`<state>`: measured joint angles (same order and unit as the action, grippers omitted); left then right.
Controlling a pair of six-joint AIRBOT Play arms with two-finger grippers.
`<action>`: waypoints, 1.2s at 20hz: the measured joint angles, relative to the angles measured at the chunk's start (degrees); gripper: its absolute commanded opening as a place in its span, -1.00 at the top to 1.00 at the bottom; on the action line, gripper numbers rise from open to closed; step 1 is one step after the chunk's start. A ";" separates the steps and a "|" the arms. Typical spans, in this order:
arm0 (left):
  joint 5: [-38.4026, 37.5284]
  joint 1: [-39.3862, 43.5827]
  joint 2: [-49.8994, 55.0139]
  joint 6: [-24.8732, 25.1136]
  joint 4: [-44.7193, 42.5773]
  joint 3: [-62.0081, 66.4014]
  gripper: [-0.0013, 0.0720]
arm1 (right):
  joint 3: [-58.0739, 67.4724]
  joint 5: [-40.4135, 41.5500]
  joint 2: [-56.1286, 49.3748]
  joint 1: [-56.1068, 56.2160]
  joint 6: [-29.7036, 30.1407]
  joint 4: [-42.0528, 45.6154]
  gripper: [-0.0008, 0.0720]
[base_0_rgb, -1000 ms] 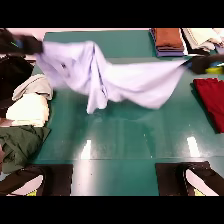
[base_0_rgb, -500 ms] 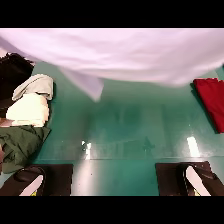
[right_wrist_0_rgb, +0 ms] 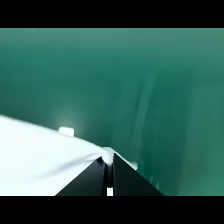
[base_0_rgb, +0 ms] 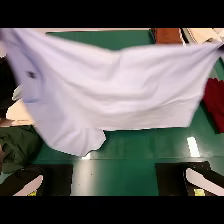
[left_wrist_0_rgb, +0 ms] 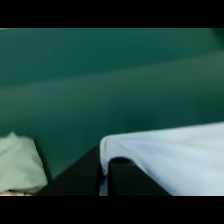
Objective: Fold the shirts.
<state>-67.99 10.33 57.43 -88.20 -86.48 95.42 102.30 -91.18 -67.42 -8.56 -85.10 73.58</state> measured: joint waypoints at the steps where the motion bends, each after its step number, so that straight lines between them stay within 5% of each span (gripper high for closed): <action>1: 0.35 0.00 2.93 0.28 0.04 -2.49 0.88 | -2.16 -0.26 -3.02 1.64 -0.50 1.88 0.93; 3: 2.89 0.00 9.77 0.70 -0.02 -6.69 0.88 | -5.55 -0.20 -9.25 3.96 -1.22 4.07 0.92; 4: 4.72 0.00 13.18 0.90 -0.20 -7.82 0.71 | -6.56 0.35 -12.55 4.70 -1.40 4.59 0.92; 5: 6.16 0.00 16.13 1.09 -0.55 -8.33 0.02 | -6.88 0.90 -15.28 5.25 -1.60 5.27 0.76; 6: 7.10 -0.13 19.06 1.09 -0.96 -8.46 -0.33 | -6.67 1.31 -17.88 5.55 -1.79 5.86 0.09; 7: 7.41 -0.46 21.11 1.07 -1.20 -8.22 -0.36 | -5.77 1.60 -20.26 5.75 -1.81 6.10 -0.06; 14: -0.63 -8.87 22.71 0.15 0.83 -8.09 -0.36 | 0.37 -0.98 -22.86 2.45 1.40 -3.39 -0.01; 24: 4.57 -15.54 5.20 -0.17 15.43 -50.77 -0.36 | -19.87 3.56 -6.10 0.24 6.14 -13.07 -0.01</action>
<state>-63.42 -5.21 62.63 -88.38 -71.05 44.64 82.43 -87.61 -73.52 -8.32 -78.96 60.51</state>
